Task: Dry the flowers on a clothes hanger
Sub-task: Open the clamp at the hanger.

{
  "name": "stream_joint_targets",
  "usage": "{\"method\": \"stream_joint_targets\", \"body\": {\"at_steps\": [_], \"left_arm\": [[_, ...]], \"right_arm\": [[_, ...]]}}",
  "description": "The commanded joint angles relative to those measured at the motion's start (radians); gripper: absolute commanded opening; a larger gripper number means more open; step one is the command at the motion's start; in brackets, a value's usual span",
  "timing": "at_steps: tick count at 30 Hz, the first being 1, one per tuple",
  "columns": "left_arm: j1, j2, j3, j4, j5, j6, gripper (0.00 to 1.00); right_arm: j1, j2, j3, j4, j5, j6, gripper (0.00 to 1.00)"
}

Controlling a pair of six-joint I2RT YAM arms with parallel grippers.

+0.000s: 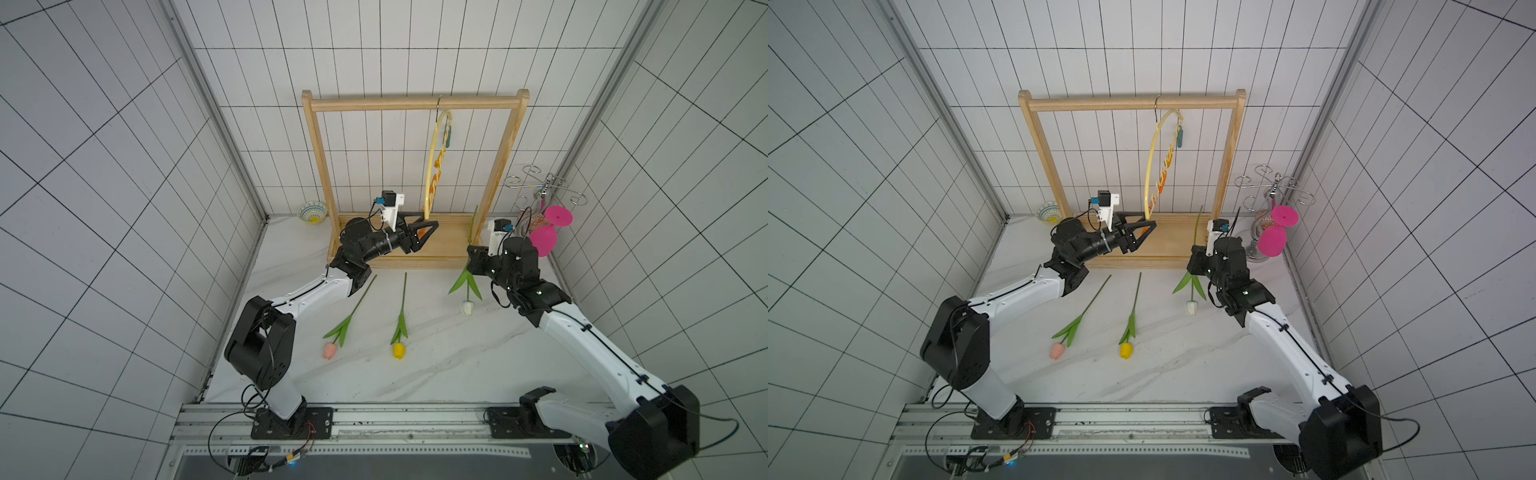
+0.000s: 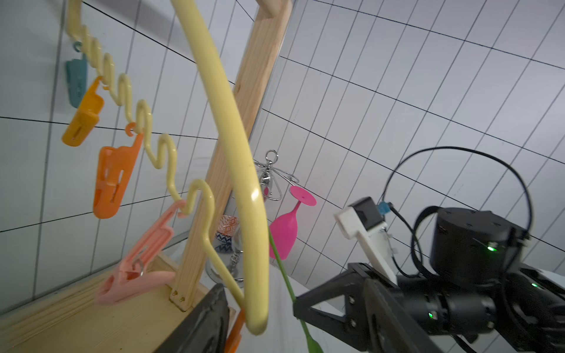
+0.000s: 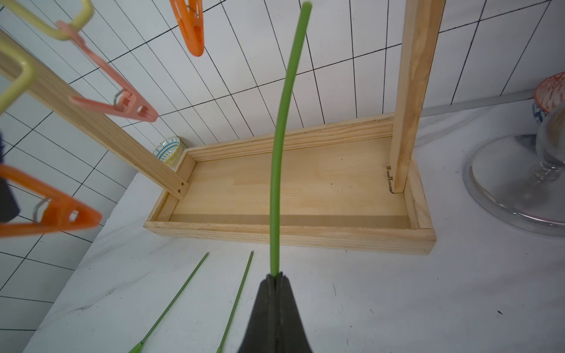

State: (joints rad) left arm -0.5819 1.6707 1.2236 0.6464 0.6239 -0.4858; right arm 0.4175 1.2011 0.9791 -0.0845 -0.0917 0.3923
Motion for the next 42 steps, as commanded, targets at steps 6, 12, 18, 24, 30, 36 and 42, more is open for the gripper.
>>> {"method": "stream_joint_targets", "body": {"at_steps": [6,12,18,24,30,36,42], "left_arm": [[-0.035,-0.038,0.058,-0.212,0.058,0.218,0.71],[-0.035,-0.047,0.048,-0.288,-0.070,0.373,0.70],[-0.036,0.024,0.045,-0.098,-0.073,0.455,0.56],[-0.035,0.144,0.166,-0.128,-0.073,0.587,0.50],[-0.036,0.241,0.353,-0.287,-0.023,0.642,0.50],[-0.037,0.276,0.419,-0.375,-0.021,0.683,0.46],[-0.047,0.297,0.459,-0.422,-0.013,0.711,0.45]], "right_arm": [[-0.084,0.086,0.151,-0.054,-0.276,-0.074,0.00],[-0.102,0.095,0.132,0.023,-0.383,-0.078,0.00],[-0.105,0.093,0.136,0.032,-0.373,-0.103,0.00],[-0.107,0.075,0.130,0.027,-0.348,-0.113,0.00],[-0.112,0.068,0.126,0.023,-0.335,-0.118,0.00],[-0.113,0.048,0.119,0.006,-0.287,-0.127,0.00],[-0.115,0.033,0.113,-0.008,-0.232,-0.136,0.00]]}}
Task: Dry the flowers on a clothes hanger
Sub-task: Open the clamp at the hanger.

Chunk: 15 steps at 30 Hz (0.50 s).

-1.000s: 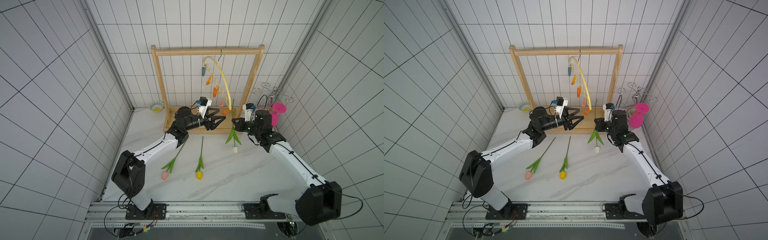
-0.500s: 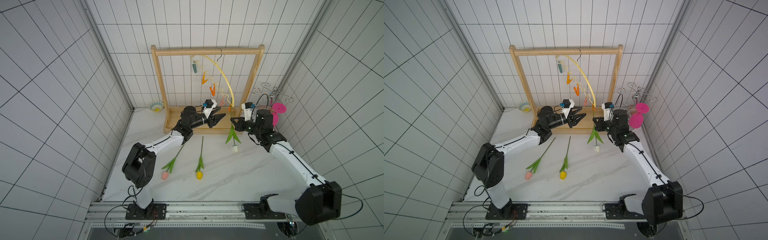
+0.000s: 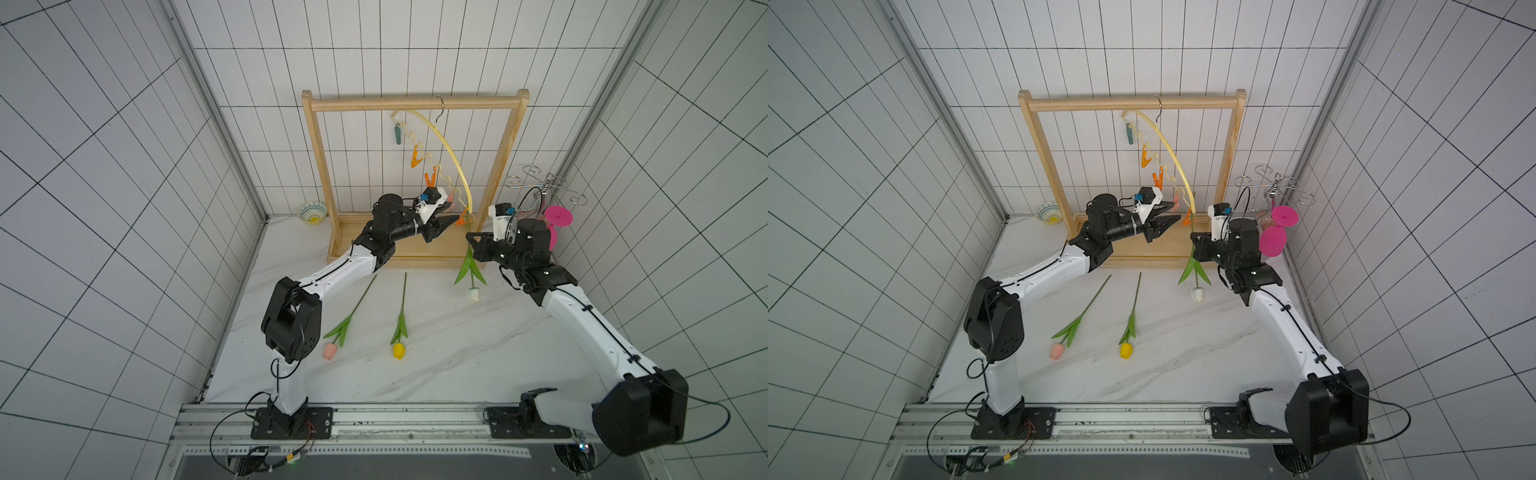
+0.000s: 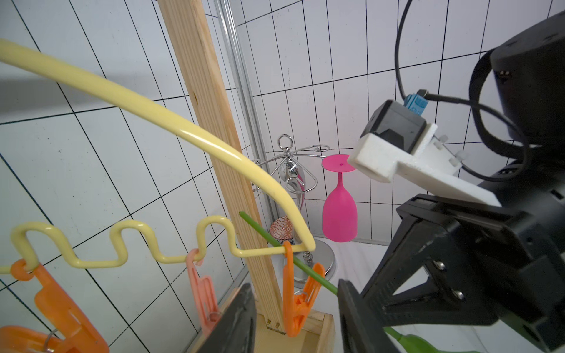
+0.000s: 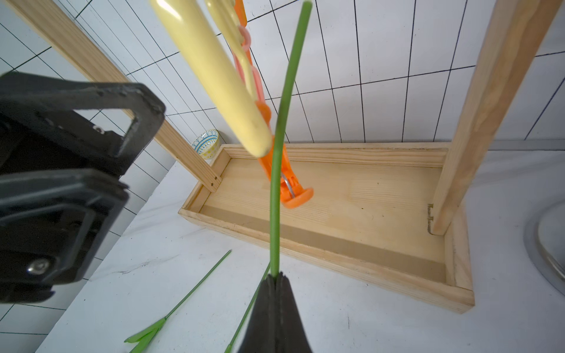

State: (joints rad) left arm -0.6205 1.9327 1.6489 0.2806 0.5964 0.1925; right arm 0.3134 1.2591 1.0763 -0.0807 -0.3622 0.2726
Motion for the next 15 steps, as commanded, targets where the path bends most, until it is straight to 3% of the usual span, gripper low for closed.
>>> {"method": "stream_joint_targets", "body": {"at_steps": [1,15], "left_arm": [[-0.009,0.042,0.043,-0.066,0.016,0.034,0.45],[-0.051,0.116,0.142,-0.139,-0.023,0.074,0.56]], "right_arm": [[-0.010,-0.027,0.015,-0.013,0.040,-0.017,0.00],[-0.011,-0.041,-0.009,-0.032,0.093,-0.044,0.00]]}}
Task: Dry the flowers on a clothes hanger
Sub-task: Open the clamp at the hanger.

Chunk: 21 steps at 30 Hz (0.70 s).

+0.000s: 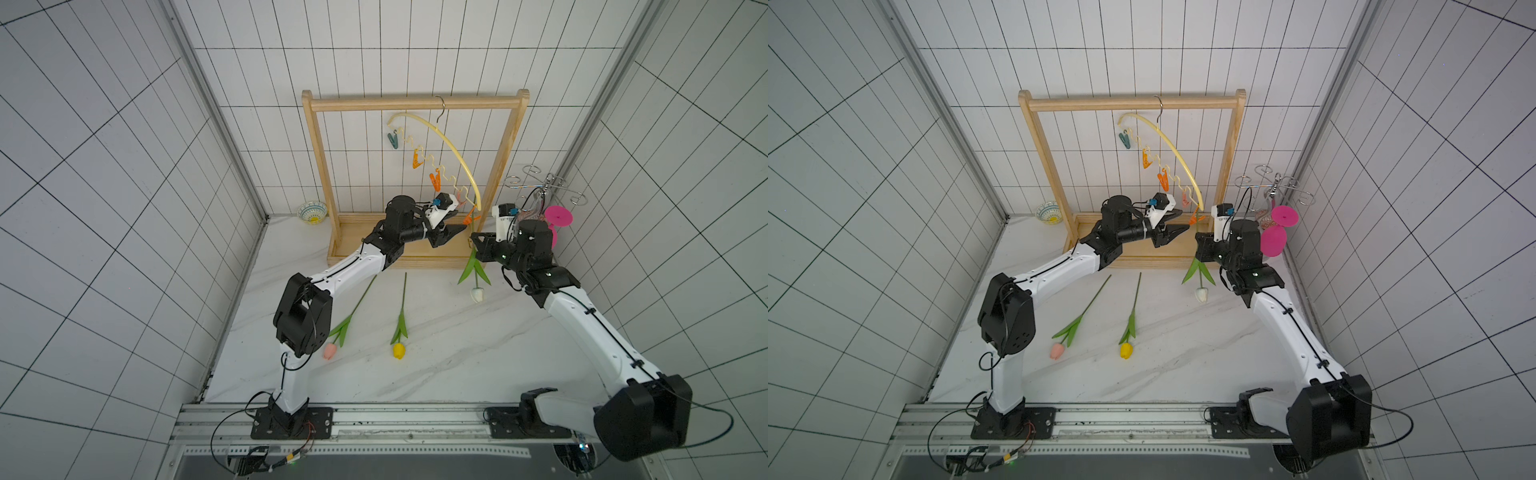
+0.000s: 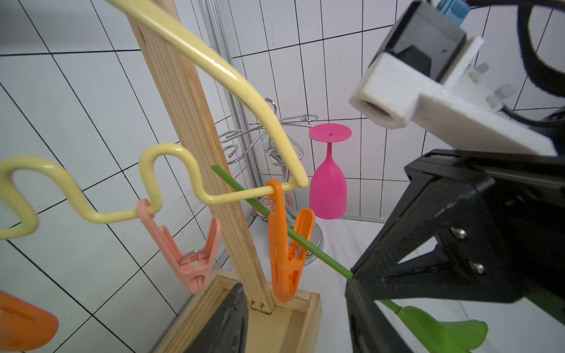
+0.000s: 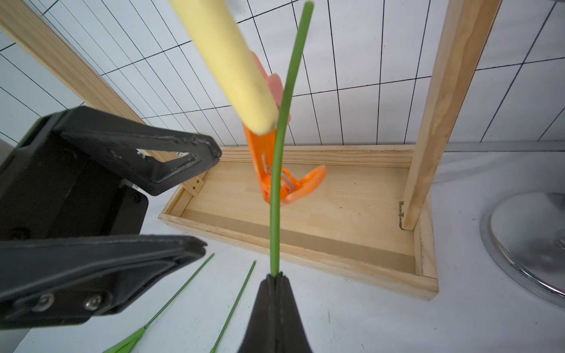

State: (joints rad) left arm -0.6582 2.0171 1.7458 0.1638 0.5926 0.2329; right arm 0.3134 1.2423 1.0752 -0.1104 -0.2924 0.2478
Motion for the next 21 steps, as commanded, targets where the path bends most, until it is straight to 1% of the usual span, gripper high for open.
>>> {"method": "stream_joint_targets", "body": {"at_steps": [1,4,9,14,18,21], "left_arm": [[-0.017,0.041,0.053,-0.026,-0.026,0.040,0.57],[-0.020,0.056,0.073,-0.023,-0.038,0.042,0.59],[-0.024,0.076,0.095,-0.021,-0.048,0.044,0.60],[-0.027,0.089,0.112,-0.005,-0.056,0.033,0.61],[-0.032,0.098,0.121,0.003,-0.059,0.029,0.61],[-0.036,0.107,0.133,0.003,-0.061,0.029,0.61]], "right_arm": [[-0.013,-0.025,-0.008,-0.004,0.028,-0.021,0.00],[-0.016,-0.036,-0.011,-0.009,0.057,-0.019,0.00],[-0.024,-0.071,-0.028,-0.001,0.078,-0.012,0.00],[-0.036,-0.061,-0.031,-0.003,0.090,-0.015,0.00],[-0.084,-0.055,-0.055,0.007,0.055,-0.004,0.00],[-0.116,-0.034,-0.069,0.038,-0.021,0.010,0.00]]}}
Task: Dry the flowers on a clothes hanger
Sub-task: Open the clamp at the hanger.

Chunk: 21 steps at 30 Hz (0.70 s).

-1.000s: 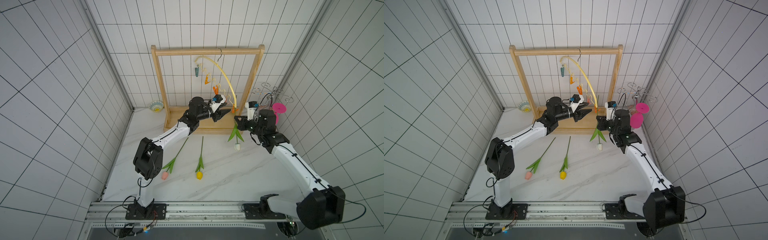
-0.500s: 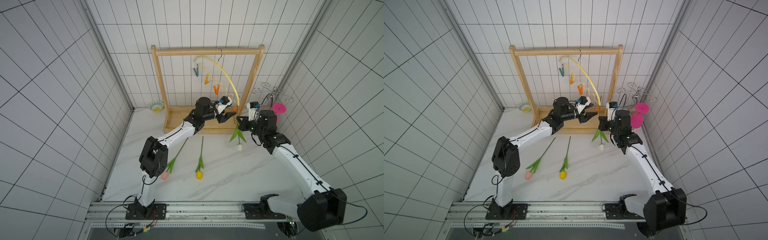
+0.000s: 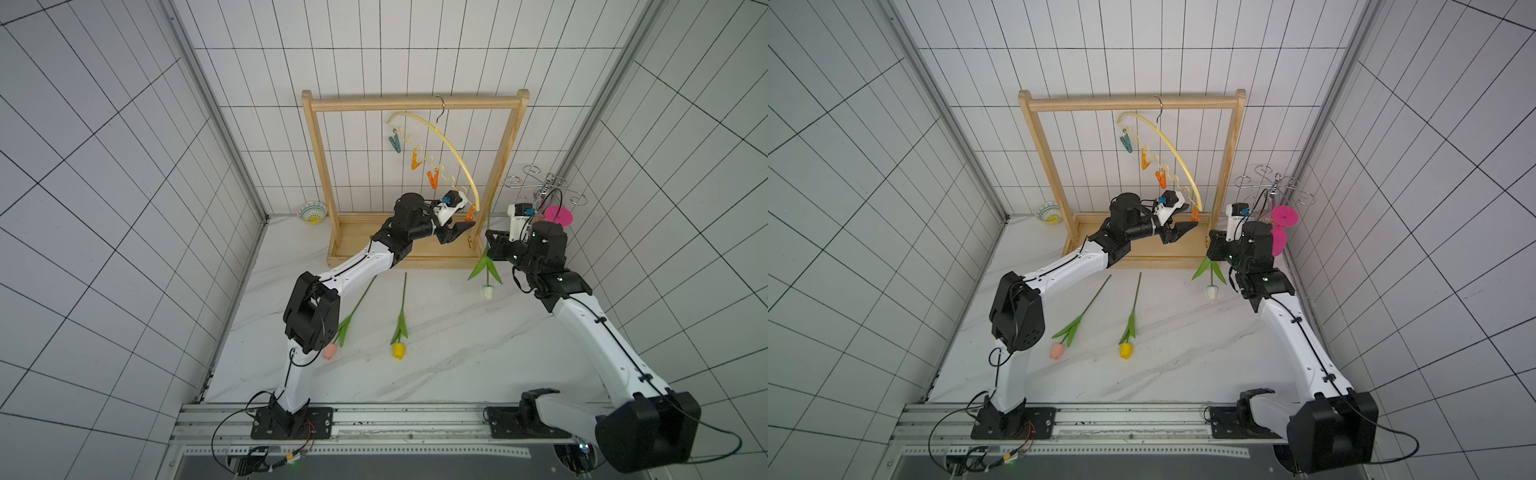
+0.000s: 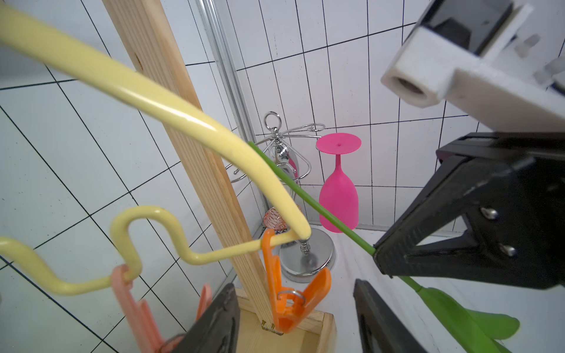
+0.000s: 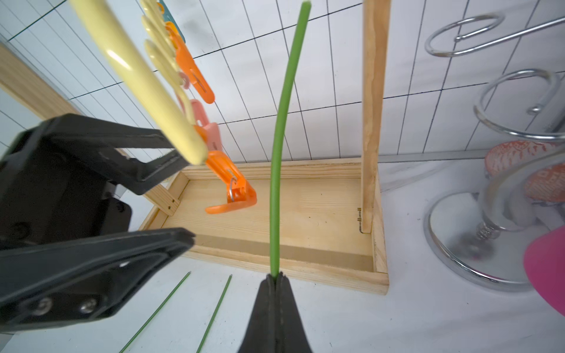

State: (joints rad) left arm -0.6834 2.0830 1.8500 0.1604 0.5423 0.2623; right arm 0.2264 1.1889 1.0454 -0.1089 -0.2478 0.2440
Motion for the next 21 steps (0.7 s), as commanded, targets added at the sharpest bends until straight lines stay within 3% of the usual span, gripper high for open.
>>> {"method": "stream_joint_targets", "body": {"at_steps": [1,5,11,21], "left_arm": [[-0.013,0.048,0.035,0.008,-0.012,-0.004,0.61],[-0.014,0.069,0.057,0.010,-0.011,-0.017,0.61],[-0.021,0.080,0.068,0.013,-0.014,-0.022,0.61],[-0.029,0.076,0.074,0.020,-0.035,-0.012,0.57]], "right_arm": [[-0.036,0.031,-0.036,0.042,-0.107,0.014,0.00],[-0.044,0.072,-0.013,0.045,-0.250,0.017,0.00],[-0.044,0.075,-0.024,0.084,-0.326,0.032,0.00],[-0.044,0.073,-0.022,0.089,-0.344,0.039,0.00]]}}
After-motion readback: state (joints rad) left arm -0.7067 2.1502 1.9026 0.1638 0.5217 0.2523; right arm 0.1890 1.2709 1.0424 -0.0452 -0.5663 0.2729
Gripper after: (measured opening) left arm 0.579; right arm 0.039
